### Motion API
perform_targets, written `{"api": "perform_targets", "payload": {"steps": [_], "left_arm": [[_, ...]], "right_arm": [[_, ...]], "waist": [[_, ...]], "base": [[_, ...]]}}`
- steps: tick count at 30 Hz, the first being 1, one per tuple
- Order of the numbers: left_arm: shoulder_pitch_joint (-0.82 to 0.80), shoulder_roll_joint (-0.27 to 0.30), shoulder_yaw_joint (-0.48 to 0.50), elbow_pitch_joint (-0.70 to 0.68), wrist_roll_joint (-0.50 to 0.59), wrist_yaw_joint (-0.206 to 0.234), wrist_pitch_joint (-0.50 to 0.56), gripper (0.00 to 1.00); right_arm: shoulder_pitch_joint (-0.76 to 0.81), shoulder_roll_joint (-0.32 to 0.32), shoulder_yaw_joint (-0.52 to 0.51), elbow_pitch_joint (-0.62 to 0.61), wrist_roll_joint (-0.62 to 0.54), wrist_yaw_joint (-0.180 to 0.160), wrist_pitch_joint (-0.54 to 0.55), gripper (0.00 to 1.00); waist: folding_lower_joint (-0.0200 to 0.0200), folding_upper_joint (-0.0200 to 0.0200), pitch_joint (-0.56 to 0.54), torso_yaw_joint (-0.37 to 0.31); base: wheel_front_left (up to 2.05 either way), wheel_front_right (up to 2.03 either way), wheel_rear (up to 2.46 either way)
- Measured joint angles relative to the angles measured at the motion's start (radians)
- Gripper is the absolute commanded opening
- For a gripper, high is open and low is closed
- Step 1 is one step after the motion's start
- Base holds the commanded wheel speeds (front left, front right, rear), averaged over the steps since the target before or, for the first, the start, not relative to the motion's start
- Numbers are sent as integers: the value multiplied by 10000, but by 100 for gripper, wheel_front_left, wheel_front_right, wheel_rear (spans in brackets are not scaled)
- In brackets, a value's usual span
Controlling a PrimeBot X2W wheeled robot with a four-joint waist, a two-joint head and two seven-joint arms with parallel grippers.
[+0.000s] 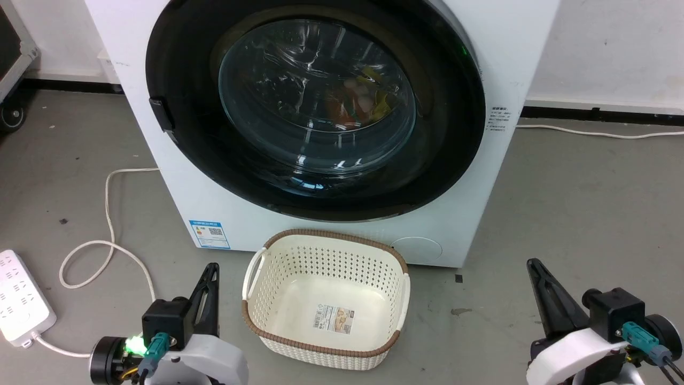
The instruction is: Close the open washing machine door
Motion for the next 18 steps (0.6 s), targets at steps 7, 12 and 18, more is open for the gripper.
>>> {"api": "perform_targets", "payload": {"steps": [7, 12, 18], "left_arm": [[1, -2, 23, -102, 35, 63, 138, 0], [1, -6, 38, -165, 88, 96, 186, 0], [2, -10, 65, -263, 92, 176, 357, 0]], "right_arm": [[11, 0, 59, -113, -88, 0, 146, 0], [15, 0, 98, -184, -104, 0, 198, 0], [21, 0, 151, -293, -128, 0, 359, 0]], "waist": [[0, 0, 9, -14], [0, 0, 14, -22], [0, 0, 24, -36]], "base": [[0, 0, 0], [0, 0, 0], [0, 0, 0]]}}
